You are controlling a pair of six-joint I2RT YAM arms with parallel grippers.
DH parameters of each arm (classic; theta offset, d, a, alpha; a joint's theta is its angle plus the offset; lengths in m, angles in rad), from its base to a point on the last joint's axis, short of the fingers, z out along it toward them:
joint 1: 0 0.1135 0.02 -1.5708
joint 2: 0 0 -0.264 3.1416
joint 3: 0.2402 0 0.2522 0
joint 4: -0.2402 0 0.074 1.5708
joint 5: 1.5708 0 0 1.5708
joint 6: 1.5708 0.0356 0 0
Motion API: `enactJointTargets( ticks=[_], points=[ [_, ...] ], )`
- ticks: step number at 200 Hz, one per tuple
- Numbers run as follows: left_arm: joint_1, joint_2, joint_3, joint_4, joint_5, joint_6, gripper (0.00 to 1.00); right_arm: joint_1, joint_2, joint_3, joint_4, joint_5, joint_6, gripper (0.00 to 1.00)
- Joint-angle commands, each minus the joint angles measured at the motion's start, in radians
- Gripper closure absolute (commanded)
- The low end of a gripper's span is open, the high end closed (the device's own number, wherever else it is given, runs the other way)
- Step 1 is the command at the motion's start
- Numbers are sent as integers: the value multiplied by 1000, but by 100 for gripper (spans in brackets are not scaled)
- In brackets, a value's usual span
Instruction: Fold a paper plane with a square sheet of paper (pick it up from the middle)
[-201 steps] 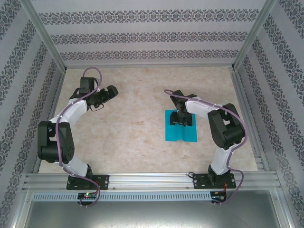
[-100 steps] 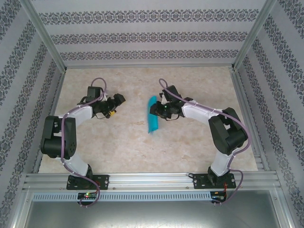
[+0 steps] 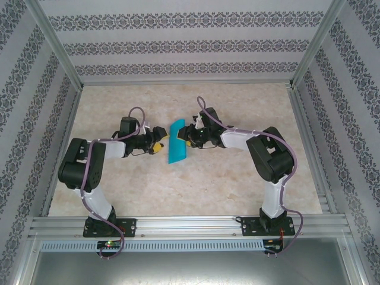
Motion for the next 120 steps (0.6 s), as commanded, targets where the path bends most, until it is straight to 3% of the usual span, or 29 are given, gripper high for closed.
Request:
enactJointTargets(
  ticks=[1,52,120],
  points=[
    [-17,32,0,122,44,-61,30,-21,22,-32,9,-14,1,59],
    [-42,85,36,148,79,-76,42,-36,27,-56,53,-54,16,60],
    [-50,118,57,189,111,-109,43,-40,22,-80,132,-106,47,54]
  ],
)
